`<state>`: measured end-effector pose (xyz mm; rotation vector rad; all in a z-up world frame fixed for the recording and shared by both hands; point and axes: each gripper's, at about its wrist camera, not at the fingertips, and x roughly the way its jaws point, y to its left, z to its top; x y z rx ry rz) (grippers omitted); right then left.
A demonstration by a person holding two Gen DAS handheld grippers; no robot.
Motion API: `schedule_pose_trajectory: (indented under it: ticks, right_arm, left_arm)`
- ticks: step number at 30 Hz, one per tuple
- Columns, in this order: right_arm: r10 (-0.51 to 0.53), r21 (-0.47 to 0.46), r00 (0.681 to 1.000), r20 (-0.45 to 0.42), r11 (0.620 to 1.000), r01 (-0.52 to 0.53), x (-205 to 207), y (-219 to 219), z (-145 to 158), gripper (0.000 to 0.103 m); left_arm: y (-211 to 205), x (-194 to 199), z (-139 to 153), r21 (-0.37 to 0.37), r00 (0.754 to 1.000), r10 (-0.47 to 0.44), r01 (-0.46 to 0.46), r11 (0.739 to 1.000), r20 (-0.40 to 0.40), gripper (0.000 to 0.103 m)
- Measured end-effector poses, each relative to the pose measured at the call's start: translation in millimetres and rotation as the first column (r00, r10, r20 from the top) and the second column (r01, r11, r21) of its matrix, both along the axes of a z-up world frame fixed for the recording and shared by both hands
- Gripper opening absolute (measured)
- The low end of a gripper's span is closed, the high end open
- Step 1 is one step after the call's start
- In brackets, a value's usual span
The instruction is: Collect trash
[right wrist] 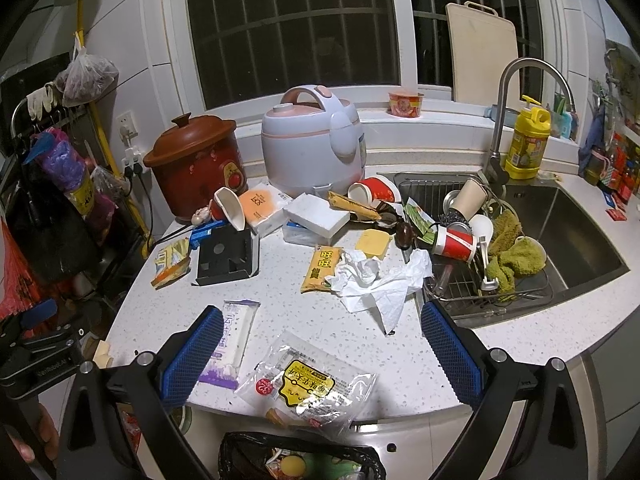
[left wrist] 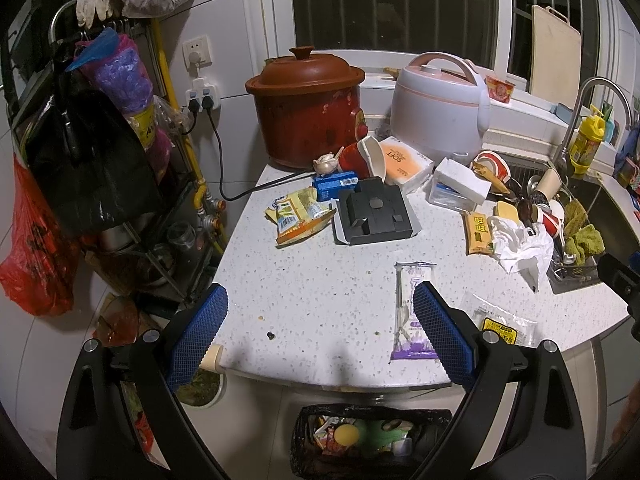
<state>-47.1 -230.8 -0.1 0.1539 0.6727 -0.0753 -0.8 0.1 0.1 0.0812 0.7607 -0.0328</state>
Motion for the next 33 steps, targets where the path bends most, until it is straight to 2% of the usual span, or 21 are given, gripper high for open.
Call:
schedule_pose_trajectory:
  ticks: [33]
  right_arm:
    - [-0.003, -0.002, 1.000, 0.001, 1.000, 0.003, -2.2, -5.2, -2.3, 0.098]
  left_arm:
    - [2.4, -3.4, -5.5, 0.003, 1.000, -0.003, 0.003, 1.000, -0.010, 0.092]
